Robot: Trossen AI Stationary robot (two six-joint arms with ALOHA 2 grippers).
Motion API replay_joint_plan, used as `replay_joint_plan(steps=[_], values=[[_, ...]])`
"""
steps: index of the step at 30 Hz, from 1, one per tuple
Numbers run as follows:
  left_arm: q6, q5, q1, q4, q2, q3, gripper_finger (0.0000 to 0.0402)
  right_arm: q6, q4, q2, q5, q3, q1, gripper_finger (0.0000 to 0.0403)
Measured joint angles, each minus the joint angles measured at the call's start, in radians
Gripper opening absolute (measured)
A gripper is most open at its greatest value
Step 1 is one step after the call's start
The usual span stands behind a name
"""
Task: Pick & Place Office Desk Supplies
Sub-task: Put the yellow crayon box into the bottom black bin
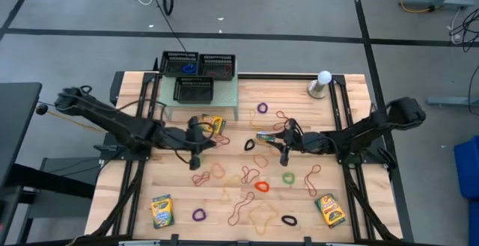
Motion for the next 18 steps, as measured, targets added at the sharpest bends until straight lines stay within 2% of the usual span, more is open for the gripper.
replay_joint_plan(steps=[4,7,12,16,18], values=[[-0.068,-0.001,-0.003,-0.162,-0.049,0.013,0.0079,-0.016,-0.189,-0.039,-0.035,0.117,0.0,0.011],[-0.097,-0.01,-0.002,-0.229,-0.057,0.014,0.0114,-0.062,-0.244,0.003,-0.114,0.232,-0.003,0.0101],[-0.083,-0.004,-0.002,-0.238,-0.039,0.015,0.0165,-0.137,-0.243,0.198,-0.274,0.404,-0.043,0.0106],[-0.078,0.034,-0.002,-0.237,-0.031,0.015,0.0196,-0.159,-0.239,0.392,-0.351,0.522,-0.089,0.0109],[-0.077,0.042,-0.009,-0.236,-0.031,0.015,0.0207,-0.179,-0.233,0.469,-0.356,0.568,-0.105,0.0106]])
